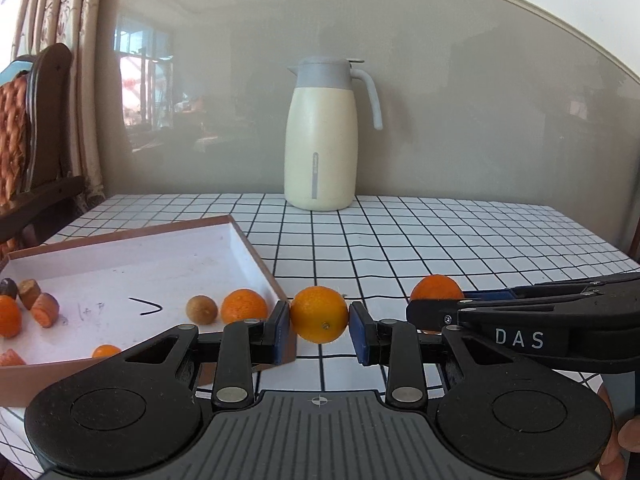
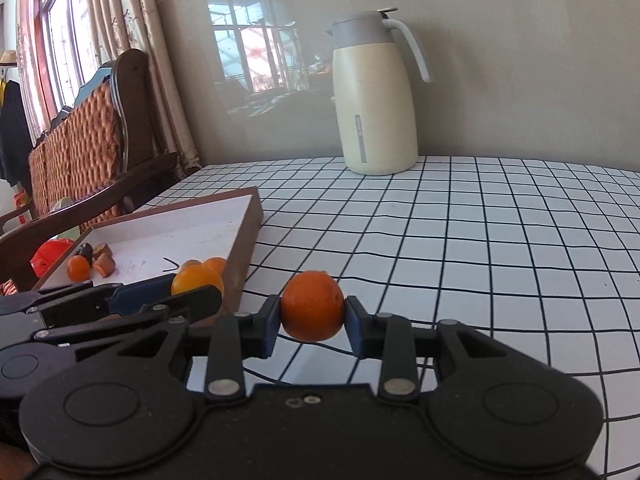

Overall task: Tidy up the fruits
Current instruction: 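Carry both held mandarins over the white box and open both tools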

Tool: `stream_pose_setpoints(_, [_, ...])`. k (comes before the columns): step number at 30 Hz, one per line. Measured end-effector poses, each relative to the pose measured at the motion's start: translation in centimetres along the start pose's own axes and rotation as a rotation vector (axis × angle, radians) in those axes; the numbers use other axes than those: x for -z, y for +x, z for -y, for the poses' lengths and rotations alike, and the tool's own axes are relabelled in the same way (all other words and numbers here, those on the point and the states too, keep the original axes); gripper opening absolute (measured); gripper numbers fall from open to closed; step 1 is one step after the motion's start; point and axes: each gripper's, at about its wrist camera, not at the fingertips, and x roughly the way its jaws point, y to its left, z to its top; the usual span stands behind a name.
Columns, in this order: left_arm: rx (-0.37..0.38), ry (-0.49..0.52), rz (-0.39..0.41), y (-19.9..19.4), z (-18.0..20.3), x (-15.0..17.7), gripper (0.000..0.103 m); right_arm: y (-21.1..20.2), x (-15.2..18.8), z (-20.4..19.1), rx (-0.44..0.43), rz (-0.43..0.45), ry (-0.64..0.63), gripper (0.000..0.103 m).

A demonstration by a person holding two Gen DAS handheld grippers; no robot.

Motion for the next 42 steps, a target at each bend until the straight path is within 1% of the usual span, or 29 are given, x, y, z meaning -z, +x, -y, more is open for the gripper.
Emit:
stream_pose_setpoints(12, [-0.104, -0.074, 0.04, -2.3, -4.8, 0.2, 0.033, 1.6, -0.9, -4.5, -0.12, 0.016, -0.036, 0.026])
stream_pose_setpoints(21, [-0.181, -0.128, 0.047, -3.5, -8.3, 0.6, 0.033, 3.0, -1.2, -7.9, -0.201, 0.021, -0.051, 0.026])
stream_pose_setpoints(31, [-0.254, -0.163, 0.067, -3.8, -11.5, 0.4, 0.033, 4.8, -2.0, -10.7, -0.257, 0.049, -0.035, 0.026])
stream_pose_setpoints(36, [-0.288, -0.184, 0.058, -3.6, -13.1, 0.7, 0.033, 5.7, -2.3, -12.1, -0.279, 0.058, -0.029, 0.026])
stream_pose_setpoints(42, [-0.316, -0.178, 0.044, -3.3, -14.4, 1.0, 0.033, 6.4, -2.4, -13.4, -0.286, 0.068, -0.048, 0.026])
